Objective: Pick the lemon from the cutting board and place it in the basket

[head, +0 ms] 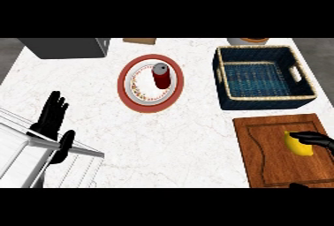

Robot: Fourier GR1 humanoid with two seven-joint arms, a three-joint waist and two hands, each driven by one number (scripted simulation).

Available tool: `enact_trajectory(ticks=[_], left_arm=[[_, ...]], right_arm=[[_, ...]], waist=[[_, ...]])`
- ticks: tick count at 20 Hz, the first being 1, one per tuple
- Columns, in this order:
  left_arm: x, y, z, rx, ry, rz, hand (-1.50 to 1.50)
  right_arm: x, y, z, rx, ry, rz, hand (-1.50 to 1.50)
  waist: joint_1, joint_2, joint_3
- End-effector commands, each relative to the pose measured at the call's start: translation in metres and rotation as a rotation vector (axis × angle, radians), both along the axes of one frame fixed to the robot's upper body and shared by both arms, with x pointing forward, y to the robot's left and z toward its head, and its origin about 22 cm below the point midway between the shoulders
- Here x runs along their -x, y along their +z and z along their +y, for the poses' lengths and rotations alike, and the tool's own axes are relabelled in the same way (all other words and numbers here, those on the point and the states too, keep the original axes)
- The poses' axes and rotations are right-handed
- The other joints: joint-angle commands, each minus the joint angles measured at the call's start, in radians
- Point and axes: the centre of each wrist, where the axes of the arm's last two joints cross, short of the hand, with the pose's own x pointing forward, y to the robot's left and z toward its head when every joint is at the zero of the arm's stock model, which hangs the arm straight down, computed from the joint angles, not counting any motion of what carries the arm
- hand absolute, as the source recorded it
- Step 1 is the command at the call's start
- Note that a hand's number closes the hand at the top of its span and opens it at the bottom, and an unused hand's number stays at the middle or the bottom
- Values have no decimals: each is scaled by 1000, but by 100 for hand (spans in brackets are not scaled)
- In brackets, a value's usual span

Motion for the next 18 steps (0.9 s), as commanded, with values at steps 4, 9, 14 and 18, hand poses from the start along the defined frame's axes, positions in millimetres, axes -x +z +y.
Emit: enact_trajectory(ticks=[4, 9, 14, 18], left_arm=[[-7, 14, -28, 82, -2, -88, 0], [-1, 5, -32, 80, 16, -82, 0], [2, 7, -40, 79, -26, -81, 0], [-4, 15, -54, 88, -17, -77, 0]], right_arm=[[13, 57, -28, 365, -436, -125, -150], [25, 112, -41, 747, -490, -23, -150], [20, 157, -30, 911, -401, 153, -150], [23, 166, -16, 926, -287, 259, -150]], waist=[[-8, -6, -1], [-21, -3, -2], [15, 2, 2], [19, 2, 4]])
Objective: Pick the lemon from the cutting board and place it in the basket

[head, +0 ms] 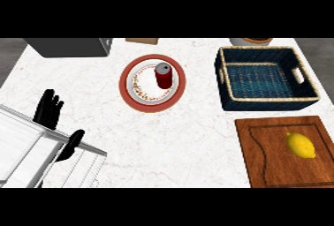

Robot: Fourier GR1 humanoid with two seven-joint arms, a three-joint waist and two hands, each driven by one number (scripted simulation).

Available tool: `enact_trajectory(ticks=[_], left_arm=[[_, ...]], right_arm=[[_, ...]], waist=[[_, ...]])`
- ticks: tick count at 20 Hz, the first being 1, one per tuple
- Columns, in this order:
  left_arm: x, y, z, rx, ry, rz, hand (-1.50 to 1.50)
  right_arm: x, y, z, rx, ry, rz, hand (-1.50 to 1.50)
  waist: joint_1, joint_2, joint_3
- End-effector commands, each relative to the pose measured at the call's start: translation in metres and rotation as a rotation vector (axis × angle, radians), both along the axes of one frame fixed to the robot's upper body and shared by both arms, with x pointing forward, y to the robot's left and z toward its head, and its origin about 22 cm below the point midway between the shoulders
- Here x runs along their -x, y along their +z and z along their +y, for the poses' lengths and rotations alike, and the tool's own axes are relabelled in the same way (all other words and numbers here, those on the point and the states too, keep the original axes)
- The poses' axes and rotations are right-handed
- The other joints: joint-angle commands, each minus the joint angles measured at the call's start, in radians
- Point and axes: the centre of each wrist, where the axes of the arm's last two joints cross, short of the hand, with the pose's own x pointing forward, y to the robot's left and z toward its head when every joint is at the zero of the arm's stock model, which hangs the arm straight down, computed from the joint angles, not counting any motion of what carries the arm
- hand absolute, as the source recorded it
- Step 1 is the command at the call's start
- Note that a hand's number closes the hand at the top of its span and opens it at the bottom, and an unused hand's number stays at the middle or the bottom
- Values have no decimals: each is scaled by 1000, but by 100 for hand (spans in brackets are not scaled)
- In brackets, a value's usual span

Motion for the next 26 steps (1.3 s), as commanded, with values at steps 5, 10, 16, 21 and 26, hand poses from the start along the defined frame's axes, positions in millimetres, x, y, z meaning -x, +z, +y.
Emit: enact_trajectory(ticks=[5, 10, 16, 21, 26], left_arm=[[-14, 3, -44, 93, -83, -43, 0], [-5, 16, -47, 87, -88, -49, 0], [-10, 22, -60, 92, -94, -43, 0], [-7, 3, -50, 108, -105, -31, 0], [-15, 17, -47, 95, -97, -45, 0]], right_arm=[[-4, 22, 21, 3, -26, 110, -150], [-8, -5, 21, 126, -87, 138, -150], [-4, -27, 31, 96, -119, 154, -150], [-18, -57, 21, 82, -106, 153, -150], [-9, -85, 13, 73, -62, 141, -150]], waist=[[21, 6, 5], [34, 6, 7], [26, 5, 7], [33, 7, 7], [19, 5, 8]])
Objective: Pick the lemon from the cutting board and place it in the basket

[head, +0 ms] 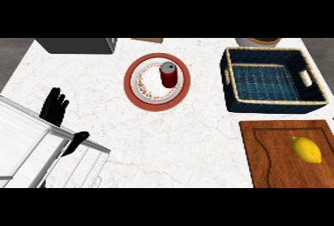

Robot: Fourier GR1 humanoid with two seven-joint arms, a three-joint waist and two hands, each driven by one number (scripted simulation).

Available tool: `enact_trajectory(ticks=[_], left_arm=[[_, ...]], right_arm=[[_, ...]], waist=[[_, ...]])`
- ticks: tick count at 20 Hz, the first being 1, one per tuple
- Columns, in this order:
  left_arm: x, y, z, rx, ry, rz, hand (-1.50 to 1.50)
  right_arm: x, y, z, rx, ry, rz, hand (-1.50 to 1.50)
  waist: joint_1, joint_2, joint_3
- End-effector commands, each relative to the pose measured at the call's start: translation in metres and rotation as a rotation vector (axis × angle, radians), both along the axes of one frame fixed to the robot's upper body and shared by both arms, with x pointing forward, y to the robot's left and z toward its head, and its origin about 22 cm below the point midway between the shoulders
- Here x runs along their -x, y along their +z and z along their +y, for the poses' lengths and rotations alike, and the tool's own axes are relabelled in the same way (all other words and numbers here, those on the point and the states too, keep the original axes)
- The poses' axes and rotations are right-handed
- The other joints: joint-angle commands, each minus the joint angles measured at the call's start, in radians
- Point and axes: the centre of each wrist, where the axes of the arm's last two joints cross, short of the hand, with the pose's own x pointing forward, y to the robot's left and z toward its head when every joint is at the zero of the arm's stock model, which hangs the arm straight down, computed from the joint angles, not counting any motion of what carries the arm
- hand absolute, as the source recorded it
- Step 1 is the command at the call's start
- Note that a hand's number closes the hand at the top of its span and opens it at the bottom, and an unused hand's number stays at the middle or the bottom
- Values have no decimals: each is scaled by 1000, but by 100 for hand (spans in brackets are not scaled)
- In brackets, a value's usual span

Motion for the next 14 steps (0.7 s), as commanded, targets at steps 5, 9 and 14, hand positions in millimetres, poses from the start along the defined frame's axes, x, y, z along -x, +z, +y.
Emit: enact_trajectory(ticks=[5, 9, 14], left_arm=[[-4, 4, -37, 94, -53, -70, 0], [3, 14, -31, 101, -66, -65, 0], [-4, -13, -37, 92, -54, -68, 0]], right_arm=[[5, -31, 1, 1, 22, -28, -150], [-17, -37, -8, 21, -25, -59, -150], [-16, -64, 0, 9, -1, -44, -150]], waist=[[-13, -6, 6], [2, -5, 6], [-7, -3, 6]])
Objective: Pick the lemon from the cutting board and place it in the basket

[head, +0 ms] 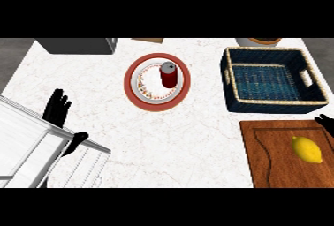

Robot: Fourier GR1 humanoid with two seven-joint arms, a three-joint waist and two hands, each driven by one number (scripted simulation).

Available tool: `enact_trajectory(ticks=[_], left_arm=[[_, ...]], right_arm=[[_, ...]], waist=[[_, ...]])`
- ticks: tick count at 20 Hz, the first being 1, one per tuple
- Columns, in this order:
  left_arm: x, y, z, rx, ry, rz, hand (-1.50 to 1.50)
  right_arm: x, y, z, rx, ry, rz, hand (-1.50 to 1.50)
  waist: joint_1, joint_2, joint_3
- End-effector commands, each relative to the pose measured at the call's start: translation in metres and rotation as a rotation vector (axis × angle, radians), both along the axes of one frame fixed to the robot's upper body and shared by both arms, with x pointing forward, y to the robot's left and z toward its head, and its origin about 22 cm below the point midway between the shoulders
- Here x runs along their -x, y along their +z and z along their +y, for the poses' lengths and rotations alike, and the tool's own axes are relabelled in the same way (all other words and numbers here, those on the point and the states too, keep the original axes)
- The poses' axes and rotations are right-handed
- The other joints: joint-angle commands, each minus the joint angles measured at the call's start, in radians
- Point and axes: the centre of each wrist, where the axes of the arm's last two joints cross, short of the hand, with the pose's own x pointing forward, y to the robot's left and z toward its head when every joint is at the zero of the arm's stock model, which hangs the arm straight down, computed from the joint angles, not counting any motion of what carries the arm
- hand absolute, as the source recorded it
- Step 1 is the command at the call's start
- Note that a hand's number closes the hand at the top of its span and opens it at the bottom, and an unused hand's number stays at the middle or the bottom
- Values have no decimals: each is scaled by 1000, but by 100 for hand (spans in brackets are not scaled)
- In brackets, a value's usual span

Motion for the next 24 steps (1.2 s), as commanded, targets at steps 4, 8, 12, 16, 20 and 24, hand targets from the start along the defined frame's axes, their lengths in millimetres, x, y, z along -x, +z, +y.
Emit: enact_trajectory(ticks=[4, 8, 12, 16, 20, 24], left_arm=[[-2, 20, -37, 99, -72, -107, 0], [3, 8, -33, 88, -60, -89, 0], [-11, 16, -34, 99, -47, -98, 0], [-17, 15, -47, 96, -42, -108, 0], [1, 16, -43, 86, -50, -86, 0], [11, 12, -36, 107, -53, -91, 0]], right_arm=[[-19, -12, -2, 1, -18, 13, -150], [-14, -24, 3, 21, -15, 15, -150], [-18, -33, 1, 26, -27, 57, -150], [-19, -48, 14, 23, -18, 52, -150], [-14, -48, -20, 20, -18, 84, -150], [-27, -66, -18, 8, -17, 82, -150]], waist=[[4, -3, 2], [-3, -4, 2], [-6, -3, 2], [-11, -3, 2], [-9, -5, 2], [2, -5, 2]])
